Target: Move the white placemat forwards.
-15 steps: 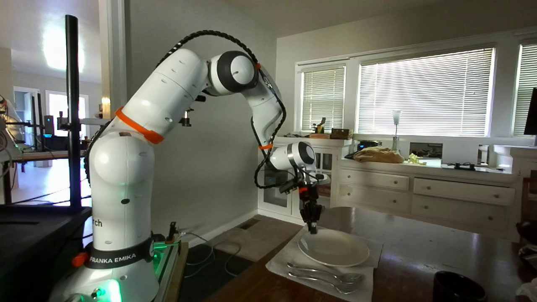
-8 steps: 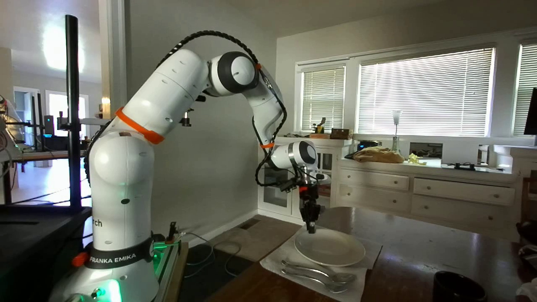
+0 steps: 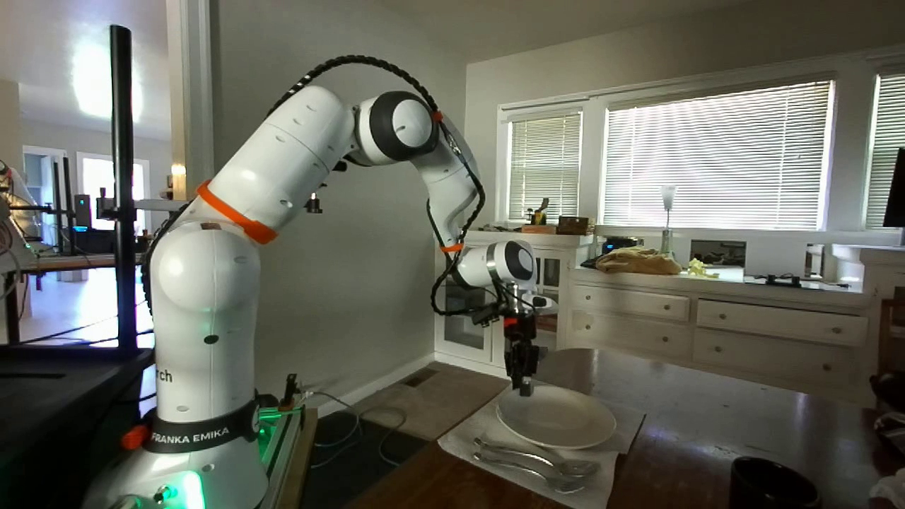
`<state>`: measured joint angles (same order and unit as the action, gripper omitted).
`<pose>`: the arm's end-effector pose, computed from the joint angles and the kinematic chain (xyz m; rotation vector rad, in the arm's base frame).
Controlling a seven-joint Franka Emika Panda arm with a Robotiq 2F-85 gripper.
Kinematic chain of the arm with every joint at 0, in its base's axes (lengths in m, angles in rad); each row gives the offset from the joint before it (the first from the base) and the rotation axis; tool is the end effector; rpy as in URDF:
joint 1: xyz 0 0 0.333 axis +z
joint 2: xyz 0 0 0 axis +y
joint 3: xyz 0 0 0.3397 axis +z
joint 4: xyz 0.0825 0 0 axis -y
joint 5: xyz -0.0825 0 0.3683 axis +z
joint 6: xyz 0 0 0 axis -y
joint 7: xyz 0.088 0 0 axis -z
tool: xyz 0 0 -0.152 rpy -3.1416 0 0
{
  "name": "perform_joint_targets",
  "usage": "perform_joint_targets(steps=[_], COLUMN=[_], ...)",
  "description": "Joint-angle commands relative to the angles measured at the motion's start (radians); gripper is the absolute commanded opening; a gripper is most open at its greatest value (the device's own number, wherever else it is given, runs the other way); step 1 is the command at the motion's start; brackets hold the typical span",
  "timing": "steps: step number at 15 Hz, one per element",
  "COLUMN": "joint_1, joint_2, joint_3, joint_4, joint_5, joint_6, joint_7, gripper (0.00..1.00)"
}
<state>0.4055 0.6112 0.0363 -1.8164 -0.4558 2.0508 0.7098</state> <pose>0.5594 0.2181 0.1715 2.6542 0.0256 -0.1680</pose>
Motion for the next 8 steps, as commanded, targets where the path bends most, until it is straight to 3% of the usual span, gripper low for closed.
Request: perform_joint_targets(steps=[1, 4, 8], joint_1=[0.004, 0.011, 0.015], joint_2=[0.025, 0.016, 0.003], joint_3=[0.005, 0.0, -0.001], joint_4=[0.033, 0.044, 0.055], joint_5=[0.024, 0.019, 0.02], joint_6=[-0.013, -0.038, -0.083], joint_7=[-0.009, 0.002, 0.008], gripper=[0.73, 0.96, 1.0])
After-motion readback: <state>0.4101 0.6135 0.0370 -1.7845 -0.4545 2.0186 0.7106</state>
